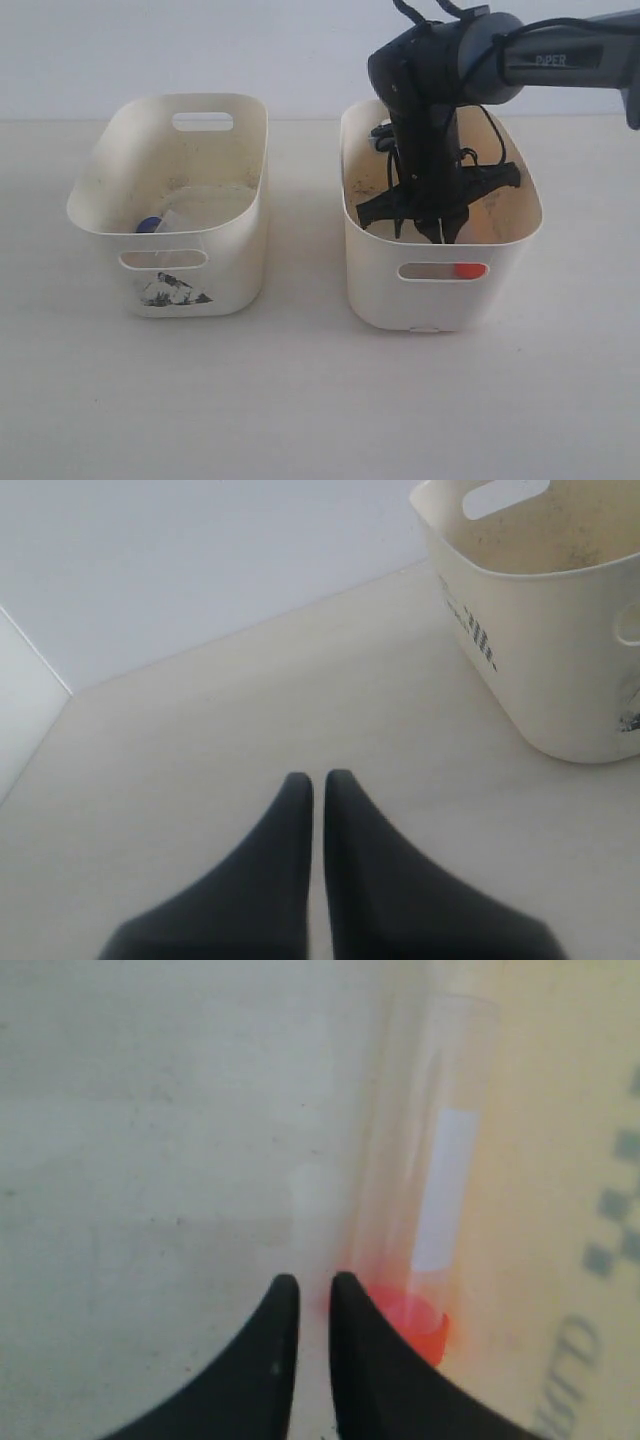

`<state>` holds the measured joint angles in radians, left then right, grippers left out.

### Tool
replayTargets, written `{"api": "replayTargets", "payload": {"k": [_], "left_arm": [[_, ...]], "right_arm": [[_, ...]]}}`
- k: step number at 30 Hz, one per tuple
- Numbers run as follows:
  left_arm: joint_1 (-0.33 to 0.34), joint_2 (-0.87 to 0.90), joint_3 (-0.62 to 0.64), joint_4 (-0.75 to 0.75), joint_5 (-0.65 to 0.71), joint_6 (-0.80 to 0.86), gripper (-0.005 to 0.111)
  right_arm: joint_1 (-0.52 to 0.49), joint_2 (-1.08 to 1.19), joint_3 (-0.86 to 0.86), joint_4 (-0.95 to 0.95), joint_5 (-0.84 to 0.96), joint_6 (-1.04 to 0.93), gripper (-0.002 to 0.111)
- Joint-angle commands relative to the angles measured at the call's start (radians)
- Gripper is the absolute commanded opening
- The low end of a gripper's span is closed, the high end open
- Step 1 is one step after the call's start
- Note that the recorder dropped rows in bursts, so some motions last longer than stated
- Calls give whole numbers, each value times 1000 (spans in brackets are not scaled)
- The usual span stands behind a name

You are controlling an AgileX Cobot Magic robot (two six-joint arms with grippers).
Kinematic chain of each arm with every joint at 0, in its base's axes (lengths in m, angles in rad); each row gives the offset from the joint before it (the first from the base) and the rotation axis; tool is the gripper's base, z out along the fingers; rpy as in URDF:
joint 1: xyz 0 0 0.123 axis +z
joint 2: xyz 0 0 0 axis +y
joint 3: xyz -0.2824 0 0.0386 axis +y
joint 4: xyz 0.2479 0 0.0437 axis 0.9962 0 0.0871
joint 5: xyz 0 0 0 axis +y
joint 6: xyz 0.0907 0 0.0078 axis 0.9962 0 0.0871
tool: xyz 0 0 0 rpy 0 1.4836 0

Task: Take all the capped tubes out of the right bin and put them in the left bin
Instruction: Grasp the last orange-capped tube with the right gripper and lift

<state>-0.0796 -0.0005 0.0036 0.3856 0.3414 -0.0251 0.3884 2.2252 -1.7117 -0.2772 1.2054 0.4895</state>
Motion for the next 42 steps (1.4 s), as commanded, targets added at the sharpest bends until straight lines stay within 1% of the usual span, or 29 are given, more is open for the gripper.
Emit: {"api": "replayTargets", "payload": {"k": [1, 2, 3, 4, 7, 11, 13, 17, 18, 23, 27, 34, 40, 42], "left_arm": [[-5, 0, -4, -3, -5, -10, 4], [-5, 0, -4, -3, -5, -10, 4], [-5, 0, -4, -3, -5, -10, 4], [-5, 0, -4, -3, -5, -10, 4], [-5, 0, -4, -3, -5, -10, 4], [-5, 0, -4, -3, -5, -10, 4], [-5, 0, -4, -3, -5, -10, 4], [-5, 0, -4, -3, -5, -10, 4], [-5, 0, -4, -3, -5, -10, 4], [-5, 0, -4, -3, -5, -10, 4], [-5, 0, -4, -3, -5, -10, 4], [-5, 0, -4, -3, -5, -10, 4], [-5, 0, -4, -3, -5, -10, 4], [-5, 0, -4, -3, -5, -10, 4]], "right_arm": [[-10, -4, 6, -38, 16, 5, 43], [-10, -4, 6, -36, 16, 10, 54], [-10, -4, 6, -36, 16, 19, 62], [-10, -4, 6, -36, 16, 29, 64], [-10, -4, 6, -36, 16, 33, 60], [-10, -4, 6, -41, 16, 33, 60], [-10, -4, 6, -43, 16, 33, 64], [-10, -4, 6, -43, 16, 67, 80], [-10, -2, 6, -43, 16, 84, 82], [-20, 0, 52, -42, 16, 110, 82], [-58, 0, 107, -14, 16, 128, 82], [-59, 0, 107, 15, 16, 126, 82], [-59, 0, 107, 59, -34, 122, 82], [-59, 0, 107, 59, -34, 122, 79]]}}
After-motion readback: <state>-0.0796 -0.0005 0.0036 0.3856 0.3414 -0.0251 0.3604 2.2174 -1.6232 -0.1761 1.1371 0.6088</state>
